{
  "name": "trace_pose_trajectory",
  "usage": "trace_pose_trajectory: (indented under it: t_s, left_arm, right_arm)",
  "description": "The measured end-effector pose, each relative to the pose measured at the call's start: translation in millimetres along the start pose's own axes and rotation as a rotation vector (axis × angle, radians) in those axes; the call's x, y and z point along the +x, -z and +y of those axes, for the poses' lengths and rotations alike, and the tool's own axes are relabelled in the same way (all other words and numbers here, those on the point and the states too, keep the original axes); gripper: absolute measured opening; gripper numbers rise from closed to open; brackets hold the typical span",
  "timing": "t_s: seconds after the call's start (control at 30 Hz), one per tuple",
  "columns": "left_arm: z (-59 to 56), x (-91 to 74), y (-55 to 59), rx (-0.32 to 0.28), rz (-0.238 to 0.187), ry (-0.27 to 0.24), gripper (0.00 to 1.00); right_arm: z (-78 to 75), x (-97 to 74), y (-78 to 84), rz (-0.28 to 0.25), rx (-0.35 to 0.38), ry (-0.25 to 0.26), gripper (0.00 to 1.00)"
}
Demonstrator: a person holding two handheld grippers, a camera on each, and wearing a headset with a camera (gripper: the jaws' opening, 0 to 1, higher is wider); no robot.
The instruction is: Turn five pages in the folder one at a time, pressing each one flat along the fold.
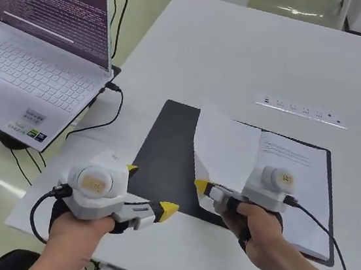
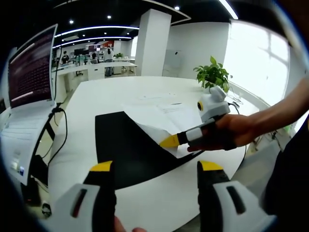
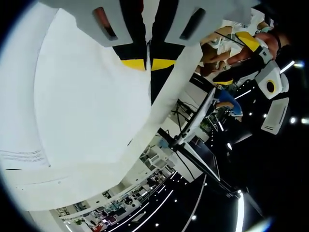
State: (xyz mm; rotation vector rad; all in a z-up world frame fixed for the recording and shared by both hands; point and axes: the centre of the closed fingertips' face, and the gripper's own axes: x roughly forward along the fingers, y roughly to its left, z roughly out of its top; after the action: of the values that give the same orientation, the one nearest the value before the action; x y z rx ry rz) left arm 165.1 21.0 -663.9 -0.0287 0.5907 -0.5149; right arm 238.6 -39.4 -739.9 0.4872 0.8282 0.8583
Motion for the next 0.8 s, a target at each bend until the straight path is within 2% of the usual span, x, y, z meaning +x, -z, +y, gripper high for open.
trace_pose_trajectory:
  t_s: [0.3,0.43,0.8]
  left_arm:
    - [6.1,0.2,3.2,-0.018,-0.004,0.001,0.68]
    - [10.7,1.8,4.0,-0.025,-0.004,0.0,0.68]
    - [15.8,1.0,5.2,-0.042,-0.005,-0.009,0.68]
  right_arm:
    - [-11.9,18.7,10.5,0.051,0.032,0.043,0.0]
    - [-12.7,26.9,15.5,0.068,0.039,0.046,0.0]
    - [-35.4,37.5,29.9,0.098,0.09,0.09,0.0]
